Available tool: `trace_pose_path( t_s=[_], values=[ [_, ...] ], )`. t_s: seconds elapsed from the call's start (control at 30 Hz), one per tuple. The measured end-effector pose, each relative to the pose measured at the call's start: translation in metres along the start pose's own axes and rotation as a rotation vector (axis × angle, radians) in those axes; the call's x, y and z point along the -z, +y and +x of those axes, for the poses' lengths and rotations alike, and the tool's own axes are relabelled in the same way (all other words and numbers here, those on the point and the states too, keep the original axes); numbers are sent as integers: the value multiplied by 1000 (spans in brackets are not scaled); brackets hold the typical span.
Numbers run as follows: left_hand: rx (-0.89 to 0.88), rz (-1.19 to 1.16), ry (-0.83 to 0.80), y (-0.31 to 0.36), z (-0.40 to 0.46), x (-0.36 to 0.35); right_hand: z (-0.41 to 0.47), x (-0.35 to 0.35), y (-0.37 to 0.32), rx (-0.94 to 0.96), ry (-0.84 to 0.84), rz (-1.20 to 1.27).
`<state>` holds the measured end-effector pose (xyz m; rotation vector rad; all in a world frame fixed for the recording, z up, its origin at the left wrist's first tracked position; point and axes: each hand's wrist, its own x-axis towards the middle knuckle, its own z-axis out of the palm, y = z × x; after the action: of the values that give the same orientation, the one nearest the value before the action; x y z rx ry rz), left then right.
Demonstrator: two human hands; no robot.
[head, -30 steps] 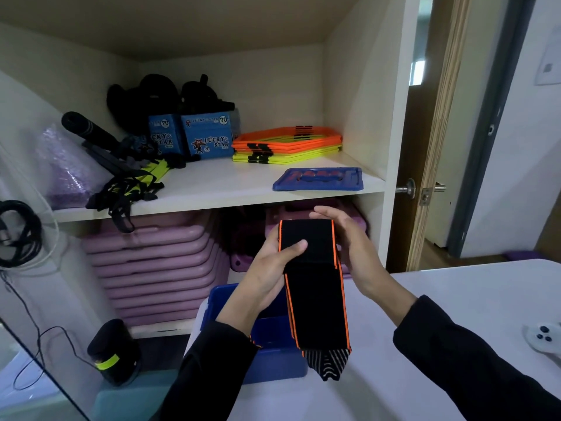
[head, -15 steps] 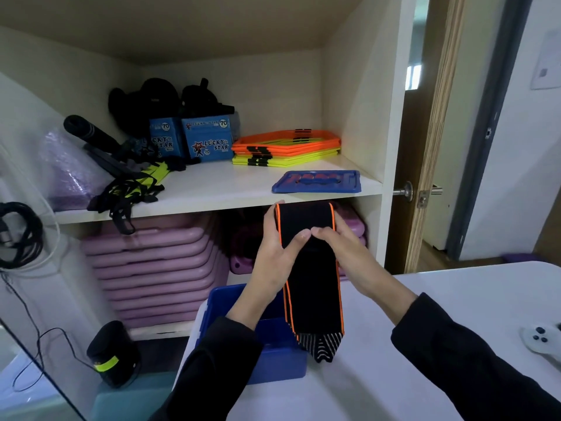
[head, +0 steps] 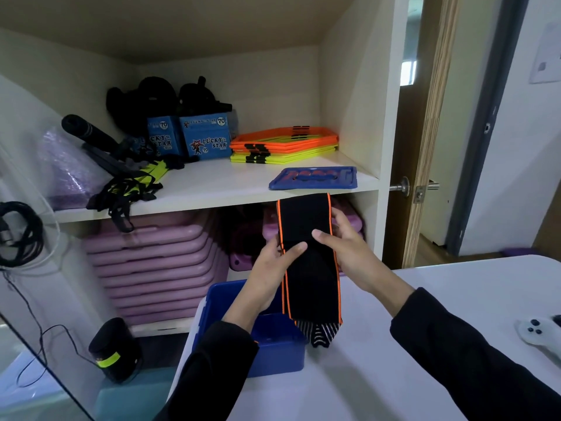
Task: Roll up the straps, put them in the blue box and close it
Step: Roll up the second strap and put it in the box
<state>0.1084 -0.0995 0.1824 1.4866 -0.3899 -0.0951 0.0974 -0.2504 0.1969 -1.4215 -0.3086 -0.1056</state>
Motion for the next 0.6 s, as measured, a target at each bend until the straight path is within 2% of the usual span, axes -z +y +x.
trace_pose_path(
  t_s=[0.2, 0.33, 0.47, 0.6],
  values=[
    [71, -138, 73, -1, 4, -1, 2, 7, 5, 65, -59, -113],
    [78, -153, 154, -3, 5, -5, -1, 10, 13, 183, -71, -205],
    [131, -218, 65, -6, 4, -1, -2, 12, 15, 259, -67, -250],
    [172, -336, -140, -4, 1, 4, -2, 18, 13, 253, -25, -197]
  ],
)
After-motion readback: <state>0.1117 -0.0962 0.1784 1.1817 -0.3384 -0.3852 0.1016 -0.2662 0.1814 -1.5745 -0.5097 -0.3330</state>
